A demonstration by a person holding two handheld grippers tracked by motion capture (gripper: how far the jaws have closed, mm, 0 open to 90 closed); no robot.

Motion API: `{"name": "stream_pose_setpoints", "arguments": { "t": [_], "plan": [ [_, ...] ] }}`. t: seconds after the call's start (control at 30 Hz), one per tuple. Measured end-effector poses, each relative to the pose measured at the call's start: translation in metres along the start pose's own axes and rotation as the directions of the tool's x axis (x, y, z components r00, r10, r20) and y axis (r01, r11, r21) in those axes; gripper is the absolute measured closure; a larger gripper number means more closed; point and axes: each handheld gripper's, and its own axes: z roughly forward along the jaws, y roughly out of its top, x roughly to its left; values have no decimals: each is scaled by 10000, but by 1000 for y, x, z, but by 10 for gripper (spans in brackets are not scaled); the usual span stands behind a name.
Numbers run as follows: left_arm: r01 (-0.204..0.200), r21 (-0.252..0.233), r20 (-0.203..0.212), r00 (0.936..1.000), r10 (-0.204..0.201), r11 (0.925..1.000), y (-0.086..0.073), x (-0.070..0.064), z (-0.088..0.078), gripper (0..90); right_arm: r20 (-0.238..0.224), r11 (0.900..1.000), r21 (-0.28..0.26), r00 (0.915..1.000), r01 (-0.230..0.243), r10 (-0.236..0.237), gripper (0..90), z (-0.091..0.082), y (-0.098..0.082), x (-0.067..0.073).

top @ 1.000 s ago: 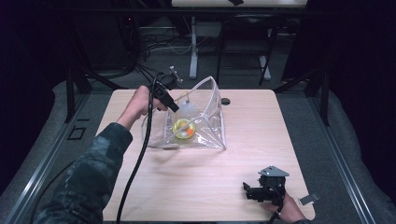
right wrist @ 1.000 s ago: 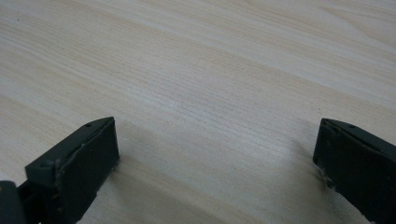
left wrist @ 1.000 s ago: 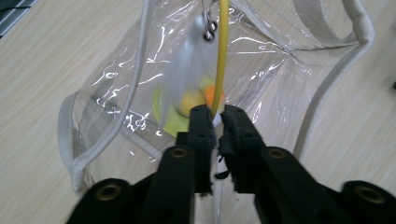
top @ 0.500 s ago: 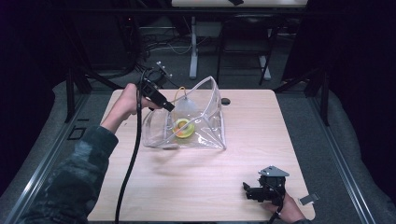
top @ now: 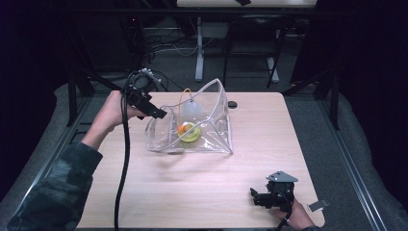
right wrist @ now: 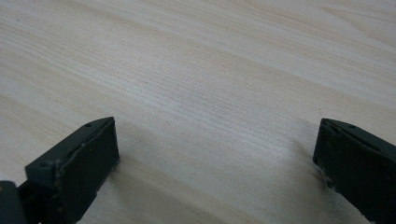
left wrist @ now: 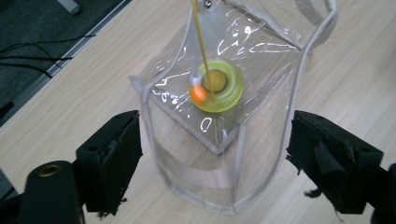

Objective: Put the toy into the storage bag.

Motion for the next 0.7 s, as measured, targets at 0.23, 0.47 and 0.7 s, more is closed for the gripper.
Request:
{"name": "stream_pose_setpoints", "arguments": {
  "t": [0.23, 0.47, 0.7],
  "plan": [
    [30, 23, -481, 9988, -29, 10000, -26, 5, -8, 131, 1, 10000, 0, 10000, 0, 0, 0, 0, 0, 0],
    [414, -189, -713, 9965, -426, 9990, -58, 11, -14, 72, 4, 10000, -1, 10000, -1, 1, 0, 0, 0, 0],
    [861, -98, -753, 9934, -866, 9962, -90, 18, -12, 20, 5, 10000, 3, 10000, 9, -9, 0, 0, 0, 0]
  ]
}}
